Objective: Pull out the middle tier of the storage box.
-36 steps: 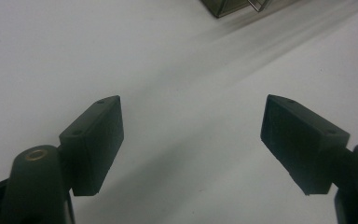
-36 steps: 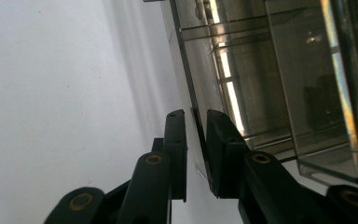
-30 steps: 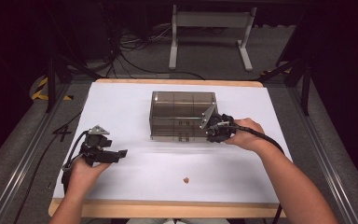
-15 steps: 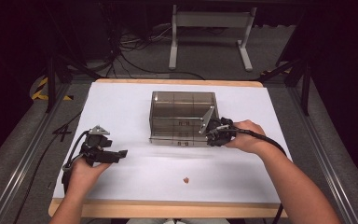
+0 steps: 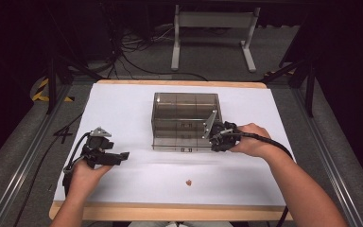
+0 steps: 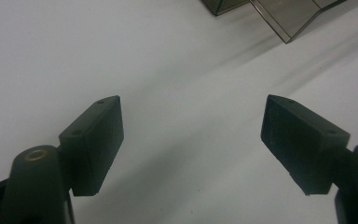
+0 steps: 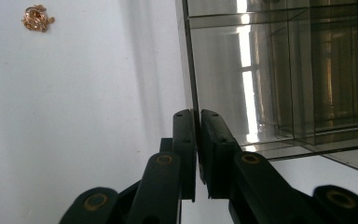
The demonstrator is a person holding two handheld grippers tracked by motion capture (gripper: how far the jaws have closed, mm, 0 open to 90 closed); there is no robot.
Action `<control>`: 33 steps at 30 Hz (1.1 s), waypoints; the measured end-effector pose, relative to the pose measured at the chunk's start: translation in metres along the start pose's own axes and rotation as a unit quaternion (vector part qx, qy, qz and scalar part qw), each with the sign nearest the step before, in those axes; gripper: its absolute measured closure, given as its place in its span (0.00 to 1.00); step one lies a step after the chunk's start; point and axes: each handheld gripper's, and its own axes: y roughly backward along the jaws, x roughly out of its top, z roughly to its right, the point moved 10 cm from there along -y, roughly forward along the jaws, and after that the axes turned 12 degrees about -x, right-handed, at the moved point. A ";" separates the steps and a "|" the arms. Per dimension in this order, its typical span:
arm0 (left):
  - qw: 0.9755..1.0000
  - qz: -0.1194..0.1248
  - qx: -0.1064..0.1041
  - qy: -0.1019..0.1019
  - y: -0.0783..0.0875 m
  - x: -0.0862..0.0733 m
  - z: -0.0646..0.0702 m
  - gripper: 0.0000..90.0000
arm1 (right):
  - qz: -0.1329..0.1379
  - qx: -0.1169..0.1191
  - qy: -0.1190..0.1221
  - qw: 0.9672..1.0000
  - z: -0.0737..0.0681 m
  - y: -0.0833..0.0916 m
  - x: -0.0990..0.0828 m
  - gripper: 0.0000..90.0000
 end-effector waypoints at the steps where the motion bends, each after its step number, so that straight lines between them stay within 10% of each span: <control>1: 1.000 0.000 0.000 0.000 0.000 0.000 0.000 0.24 | 0.000 0.000 0.000 1.000 0.000 0.000 0.000 0.94; 33: 1.000 0.000 -0.002 0.000 -0.001 0.000 0.000 0.24 | 0.001 0.000 0.005 1.000 -0.008 -0.005 -0.004 0.95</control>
